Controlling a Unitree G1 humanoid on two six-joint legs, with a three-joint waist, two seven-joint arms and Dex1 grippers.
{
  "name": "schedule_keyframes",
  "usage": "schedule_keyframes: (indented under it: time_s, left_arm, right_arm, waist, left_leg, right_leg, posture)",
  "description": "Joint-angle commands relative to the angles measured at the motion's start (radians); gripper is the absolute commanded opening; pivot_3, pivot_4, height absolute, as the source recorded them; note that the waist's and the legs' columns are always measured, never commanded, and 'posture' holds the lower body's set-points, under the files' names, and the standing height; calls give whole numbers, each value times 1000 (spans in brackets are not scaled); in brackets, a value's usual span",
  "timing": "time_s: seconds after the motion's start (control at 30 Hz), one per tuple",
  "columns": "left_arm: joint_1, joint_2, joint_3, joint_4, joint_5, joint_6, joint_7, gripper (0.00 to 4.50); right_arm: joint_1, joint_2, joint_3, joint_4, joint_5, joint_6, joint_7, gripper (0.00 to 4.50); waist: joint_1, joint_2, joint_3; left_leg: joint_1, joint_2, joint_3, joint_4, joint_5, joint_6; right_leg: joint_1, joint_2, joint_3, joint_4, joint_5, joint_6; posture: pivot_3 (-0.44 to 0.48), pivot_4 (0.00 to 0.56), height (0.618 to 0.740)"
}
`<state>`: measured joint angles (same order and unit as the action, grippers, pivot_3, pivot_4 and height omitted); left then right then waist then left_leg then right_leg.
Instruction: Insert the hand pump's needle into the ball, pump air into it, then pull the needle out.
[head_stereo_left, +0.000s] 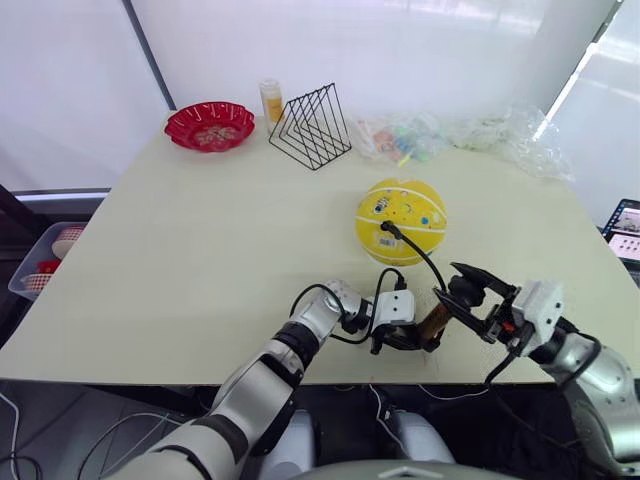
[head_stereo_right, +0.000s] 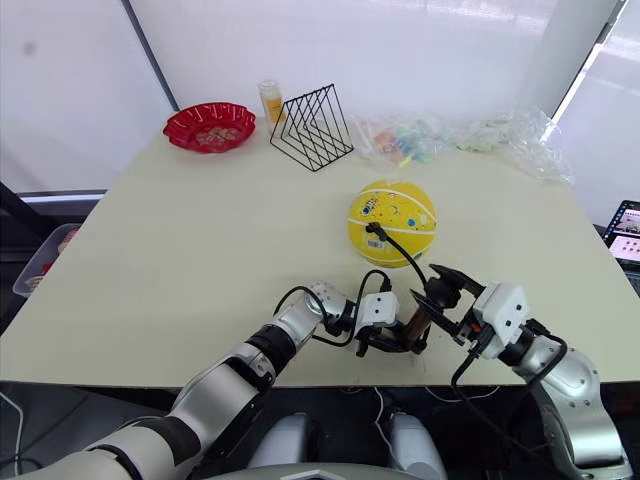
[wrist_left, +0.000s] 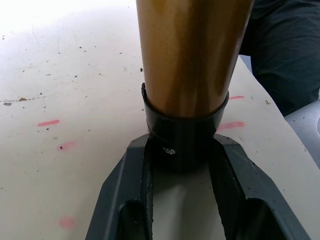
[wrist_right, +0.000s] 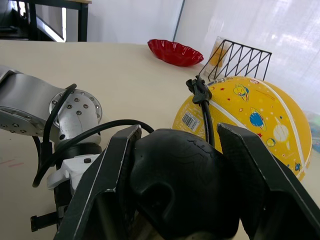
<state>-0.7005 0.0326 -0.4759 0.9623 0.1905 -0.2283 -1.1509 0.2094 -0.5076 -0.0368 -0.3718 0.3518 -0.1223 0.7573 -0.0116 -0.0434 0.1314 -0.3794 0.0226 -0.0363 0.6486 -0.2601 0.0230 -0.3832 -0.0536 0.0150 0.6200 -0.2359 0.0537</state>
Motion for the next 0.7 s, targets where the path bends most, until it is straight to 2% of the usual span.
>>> schedule_keyframes:
  time_s: [0.03, 0.13, 0.2, 0.23, 0.4, 0.43, 0.7]
  left_arm:
    - [53, 35, -5, 69, 25, 51, 1, 1097]
    - [60, 32, 8, 59, 13, 32, 0, 1097]
    - [70, 29, 28, 36, -17, 35, -24, 2106]
    - [73, 28, 37, 27, -29, 38, -32, 2257]
    - [100, 55, 84, -61, -105, 32, -93, 4350]
    - [109, 72, 97, -90, -128, 28, -113, 4500]
    - [158, 182, 144, -250, -219, 7, -192, 4500]
  right_arm:
    - [23, -4, 78, 83, -52, 21, 37, 1937]
    - [16, -7, 74, 84, -47, 17, 37, 1937]
    - [8, -7, 74, 75, -42, 18, 37, 1937]
    - [5, -8, 74, 72, -40, 19, 37, 1937]
    - [-7, 1, 73, 66, -25, 25, 32, 1937]
    - [-9, 2, 72, 67, -24, 26, 31, 1937]
    - [-15, -1, 72, 70, -21, 26, 31, 1937]
  waist:
    - [-2, 0, 0]
    - [-3, 1, 0]
    - [-3, 1, 1]
    - [-3, 1, 1]
    - [-1, 7, 6]
    - [-3, 8, 6]
    - [-1, 16, 13]
  left_leg:
    - [0, 0, 0, 0, 0, 0]
    - [0, 0, 0, 0, 0, 0]
    - [0, 0, 0, 0, 0, 0]
    - [0, 0, 0, 0, 0, 0]
    - [-1, 0, 0, 0, 0, 0]
    - [-1, 0, 0, 0, 0, 0]
    - [-3, 0, 1, -2, 0, 0]
  right_leg:
    - [0, 0, 0, 0, 0, 0]
    - [0, 0, 0, 0, 0, 0]
    - [0, 0, 0, 0, 0, 0]
    - [0, 0, 0, 0, 0, 0]
    - [-1, 0, 0, 0, 0, 0]
    - [-1, 0, 0, 0, 0, 0]
    - [-5, 6, 2, 2, 0, -2]
  posture:
    - [0, 150, 740]
    - [0, 150, 740]
    - [0, 150, 740]
    - [0, 150, 740]
    - [0, 150, 740]
    - [0, 150, 740]
    - [0, 150, 740]
